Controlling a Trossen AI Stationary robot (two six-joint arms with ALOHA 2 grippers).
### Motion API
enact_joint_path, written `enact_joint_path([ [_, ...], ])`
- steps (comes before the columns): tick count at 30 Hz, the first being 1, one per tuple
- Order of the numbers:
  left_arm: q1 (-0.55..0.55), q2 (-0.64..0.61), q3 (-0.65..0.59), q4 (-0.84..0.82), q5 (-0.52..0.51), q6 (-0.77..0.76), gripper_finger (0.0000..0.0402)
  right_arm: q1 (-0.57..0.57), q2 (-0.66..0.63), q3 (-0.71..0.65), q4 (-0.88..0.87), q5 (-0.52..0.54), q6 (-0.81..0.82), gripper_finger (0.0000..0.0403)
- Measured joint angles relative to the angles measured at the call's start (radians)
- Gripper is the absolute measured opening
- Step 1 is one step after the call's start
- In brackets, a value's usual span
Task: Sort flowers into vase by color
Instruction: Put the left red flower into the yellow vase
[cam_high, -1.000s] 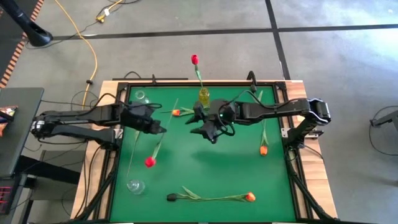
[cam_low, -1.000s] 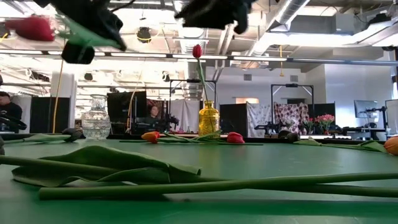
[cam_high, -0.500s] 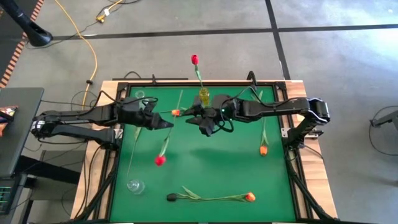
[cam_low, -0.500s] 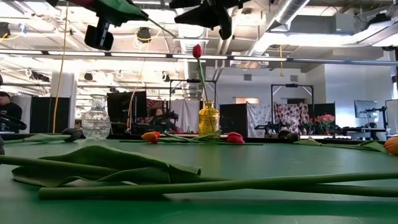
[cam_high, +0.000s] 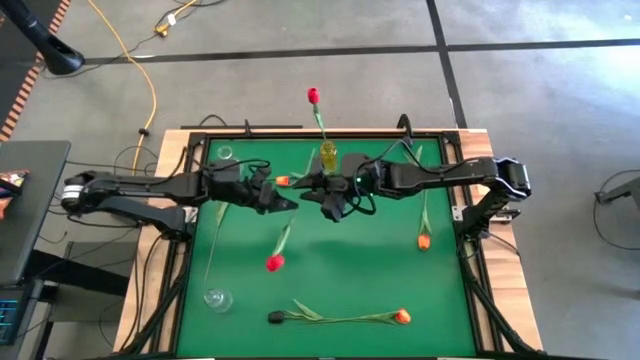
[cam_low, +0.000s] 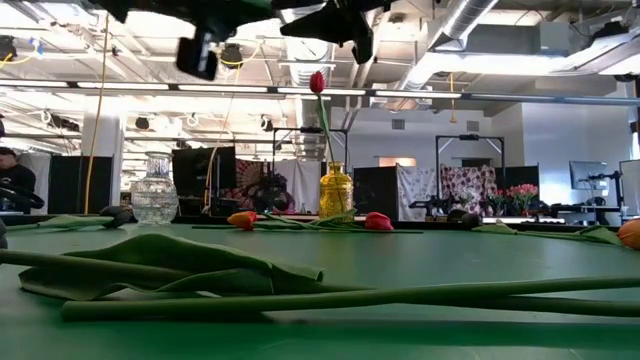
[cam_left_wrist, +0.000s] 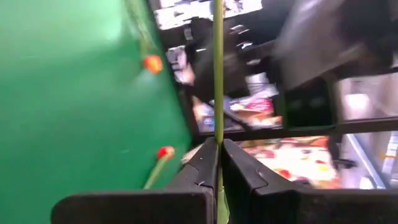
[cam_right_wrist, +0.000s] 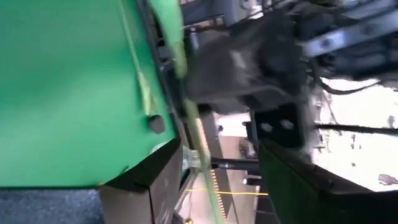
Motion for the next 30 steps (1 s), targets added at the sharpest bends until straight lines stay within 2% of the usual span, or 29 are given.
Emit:
enact_joint_path([
  [3, 0.0, 0.033, 0.0, 0.065, 0.021, -0.013, 0.0, 0.001, 0.0, 0.0, -0.021, 0.002, 0.0, 0.0225],
  [7, 0.0, 0.043, 0.0, 0.063, 0.02, -0.019, 0.0, 0.018, 0.0, 0.0, -0.023, 0.063, 0.0, 0.0203],
  [20, 0.021, 0.044, 0.0, 0.061, 0.005, -0.019, 0.0, 0.052, 0.0, 0.0, -0.045, 0.106, 0.0, 0.0073],
  [26, 0.021, 0.044, 0.0, 0.057, -0.013, -0.02, 0.0001, 0.052, 0.0, 0.0, -0.085, 0.13, 0.031, 0.0041],
  [30, 0.021, 0.044, 0.0, 0.057, -0.026, 0.03, 0.0017, 0.053, 0.0, 0.0, -0.104, 0.13, 0.113, 0.0029],
])
